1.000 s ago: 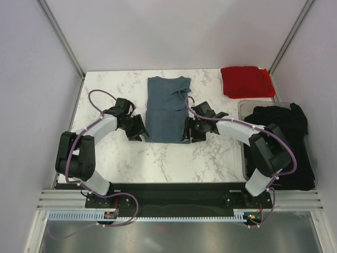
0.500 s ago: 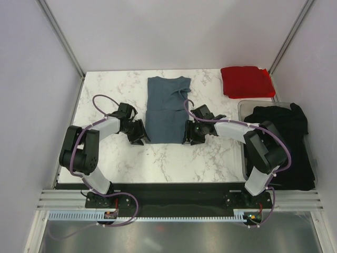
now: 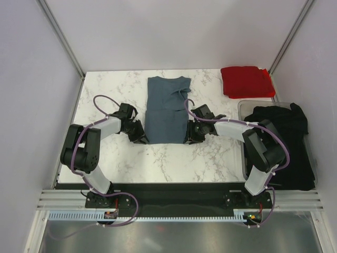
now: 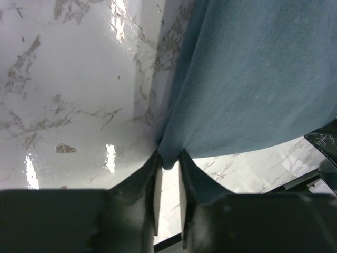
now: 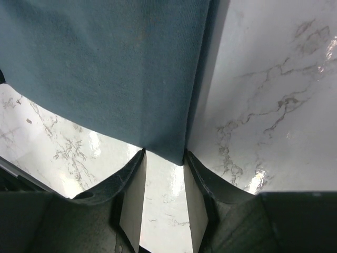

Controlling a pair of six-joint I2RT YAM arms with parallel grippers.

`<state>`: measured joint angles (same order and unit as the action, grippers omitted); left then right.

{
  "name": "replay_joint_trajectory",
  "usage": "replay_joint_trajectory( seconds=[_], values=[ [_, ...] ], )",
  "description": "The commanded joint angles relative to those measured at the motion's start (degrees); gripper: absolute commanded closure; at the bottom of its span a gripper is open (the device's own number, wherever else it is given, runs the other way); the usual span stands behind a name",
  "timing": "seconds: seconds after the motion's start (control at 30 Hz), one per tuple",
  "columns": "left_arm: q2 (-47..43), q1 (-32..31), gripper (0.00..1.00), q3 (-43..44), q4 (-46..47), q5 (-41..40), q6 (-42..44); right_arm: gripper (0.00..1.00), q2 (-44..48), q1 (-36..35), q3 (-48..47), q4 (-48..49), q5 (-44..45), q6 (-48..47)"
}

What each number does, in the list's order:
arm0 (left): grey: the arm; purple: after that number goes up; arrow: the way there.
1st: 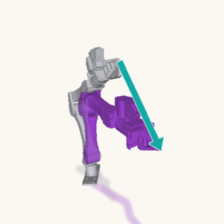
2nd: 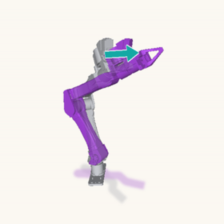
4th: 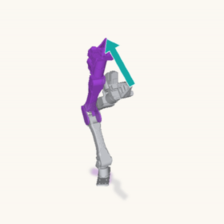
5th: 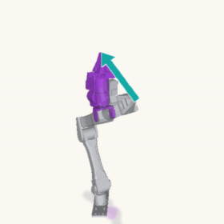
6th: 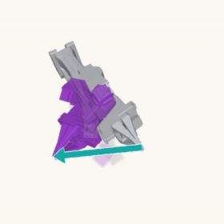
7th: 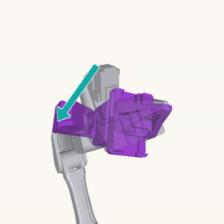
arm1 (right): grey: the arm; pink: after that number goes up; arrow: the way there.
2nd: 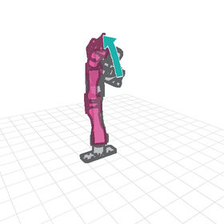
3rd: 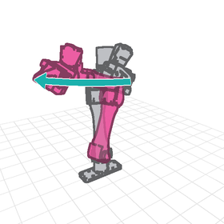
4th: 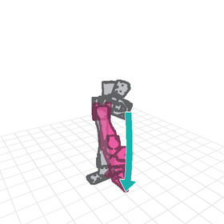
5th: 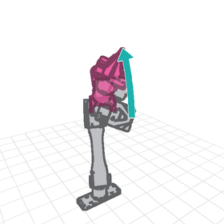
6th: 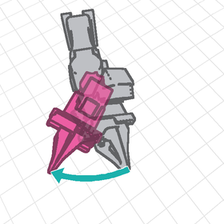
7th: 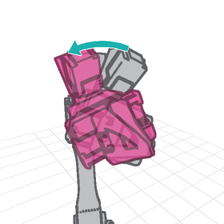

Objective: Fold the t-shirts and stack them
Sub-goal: Fold the tshirt

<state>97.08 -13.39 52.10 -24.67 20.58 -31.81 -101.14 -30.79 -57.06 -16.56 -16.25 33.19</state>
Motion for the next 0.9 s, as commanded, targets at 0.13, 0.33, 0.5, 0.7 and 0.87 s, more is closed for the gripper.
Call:
replay_joint_trajectory(
  seconds=[0.13, 0.33, 0.5, 0.7, 0.87],
  values=[
    [2.5, -0.3, 0.91, 1.1, 1.4, -3.3, -1.2, 0.76, -1.3, 0.1, 0.9, 0.7, 0.8, -0.8],
    [0.8, -0.5, 0.98, 1.4, 0.8, -2.3, -1.3, 1.0, -0.5, 0.2, 1.1, 0.6, 0.2, -0.8],
    [-4.3, -3.1, 0.98, -0.8, -1.3, -2.6, -4.1, 1.0, 4.1, 0.2, 4.1, 0.0, -0.7, -0.3],
    [-16.2, -11.6, 0.98, -5.9, -4.2, -4.2, -10.6, 1.0, 14.9, -3.5, 10.0, -3.2, 0.2, 1.6],
    [-28.2, -19.0, 0.98, -8.1, -10.9, -7.3, -16.8, 1.0, 28.2, -8.1, 12.1, -10.9, 4.3, 5.7]
  ],
)
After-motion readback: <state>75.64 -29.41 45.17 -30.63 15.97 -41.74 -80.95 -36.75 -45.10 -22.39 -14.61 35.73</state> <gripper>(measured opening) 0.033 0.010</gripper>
